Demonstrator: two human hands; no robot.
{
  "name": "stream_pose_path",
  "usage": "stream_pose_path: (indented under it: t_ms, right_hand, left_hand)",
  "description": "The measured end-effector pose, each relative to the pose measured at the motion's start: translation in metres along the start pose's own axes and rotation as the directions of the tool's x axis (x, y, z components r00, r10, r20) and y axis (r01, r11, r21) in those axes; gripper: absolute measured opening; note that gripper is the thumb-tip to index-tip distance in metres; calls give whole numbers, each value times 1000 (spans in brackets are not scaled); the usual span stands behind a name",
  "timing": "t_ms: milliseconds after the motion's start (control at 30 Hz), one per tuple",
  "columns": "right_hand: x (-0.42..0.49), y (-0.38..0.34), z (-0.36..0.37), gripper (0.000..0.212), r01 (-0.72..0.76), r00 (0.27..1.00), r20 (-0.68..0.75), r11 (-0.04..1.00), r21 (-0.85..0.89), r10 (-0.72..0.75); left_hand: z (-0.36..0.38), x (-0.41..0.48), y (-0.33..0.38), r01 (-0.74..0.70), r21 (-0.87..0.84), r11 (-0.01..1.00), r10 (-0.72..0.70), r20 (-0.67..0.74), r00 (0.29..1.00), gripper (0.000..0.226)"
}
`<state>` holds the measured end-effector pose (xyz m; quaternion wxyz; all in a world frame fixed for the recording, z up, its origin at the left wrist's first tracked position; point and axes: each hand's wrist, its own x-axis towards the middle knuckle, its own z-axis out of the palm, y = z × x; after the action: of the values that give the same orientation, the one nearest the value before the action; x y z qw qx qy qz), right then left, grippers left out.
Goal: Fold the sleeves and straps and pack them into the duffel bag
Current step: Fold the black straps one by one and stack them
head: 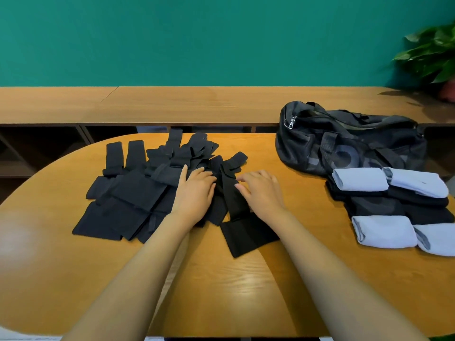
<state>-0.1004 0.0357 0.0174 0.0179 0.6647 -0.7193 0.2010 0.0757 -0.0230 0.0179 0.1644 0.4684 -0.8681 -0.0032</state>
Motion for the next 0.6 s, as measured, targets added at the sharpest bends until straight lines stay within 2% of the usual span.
stream_pose_path:
  t_ms: [200,300,367,467,600]
  right_hand:
    - [59,-1,23,43,-76,992,97,996,-41,80]
    - [81,-2,33,51,-142,971,197,990,12,137]
    - [91,-3,35,44,-168,960,237,984,49,152]
    - [99,-2,33,23,-145,972,190,989,40,135]
    - [100,-2,29,26,-92,983,160,995,-26,95]
  left_hand:
    - [15,46,-7,16,153,988,-35,119,992,45]
    - [22,68,-11,45,127,991,-66,173,983,50]
    - [26,80,-14,85,54,995,-94,197,976,51]
    - [33,92,-17,112,25,993,-115,193,974,53]
    - [37,101,-16,203,0,979,-202,106,974,41]
